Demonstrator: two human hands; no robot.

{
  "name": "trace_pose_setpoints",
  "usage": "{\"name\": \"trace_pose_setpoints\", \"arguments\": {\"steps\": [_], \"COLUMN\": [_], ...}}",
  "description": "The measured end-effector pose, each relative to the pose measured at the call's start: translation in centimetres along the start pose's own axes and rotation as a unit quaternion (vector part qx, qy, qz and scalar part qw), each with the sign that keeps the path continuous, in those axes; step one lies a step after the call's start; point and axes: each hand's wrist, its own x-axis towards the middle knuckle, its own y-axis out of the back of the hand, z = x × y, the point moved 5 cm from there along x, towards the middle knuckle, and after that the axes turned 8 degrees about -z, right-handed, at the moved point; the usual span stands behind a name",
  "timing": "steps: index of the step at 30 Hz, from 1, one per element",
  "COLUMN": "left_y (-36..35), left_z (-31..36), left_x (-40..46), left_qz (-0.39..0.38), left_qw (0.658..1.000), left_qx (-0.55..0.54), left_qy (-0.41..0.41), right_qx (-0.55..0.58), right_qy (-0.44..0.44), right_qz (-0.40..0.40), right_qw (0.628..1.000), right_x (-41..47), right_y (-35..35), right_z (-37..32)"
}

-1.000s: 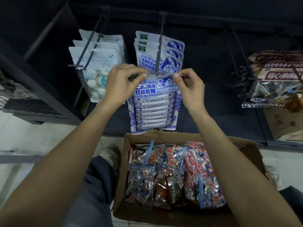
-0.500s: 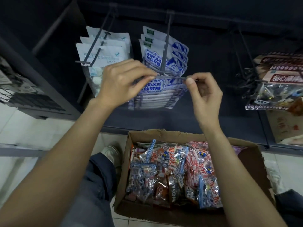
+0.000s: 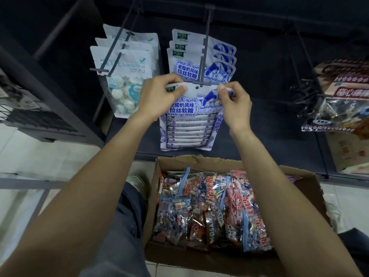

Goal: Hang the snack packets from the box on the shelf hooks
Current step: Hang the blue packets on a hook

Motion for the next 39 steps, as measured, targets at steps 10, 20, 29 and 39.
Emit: {"name": "trace_pose_setpoints", "arguments": {"steps": [10,20,29,39], "left_y": [-1.0,-1.5,-6.7,-22.4], "left_z": [-1.1,-0.8,-2.4,-9.0], "left_x": [2.3,3.8,-7.4,-17.3], "left_qz": [0.066,0.232,0.299,-0.267], "left_qw": [0.997,0.971,0.951,0.917], "left_qx": [-0.024,0.037,-0.069,0.046], "left_qy": [0.043,0.043,0.049,0.293], "right_qx": [-0.033,0.023,-0.042,-0.294], "right_qy": [-0.035,-0.015,-0.050,-0.255], "right_qz": [0.033,-0.003,-0.009,-0.218], "right_qw": [0.998,1.000,0.998,0.895], "right_x": [2.9,6.3,-6.7,-20.9], "right_y": [-0.3,0.4,5.2,9.2], "right_z": [-0.2,0.4,7.2,21.9]}}
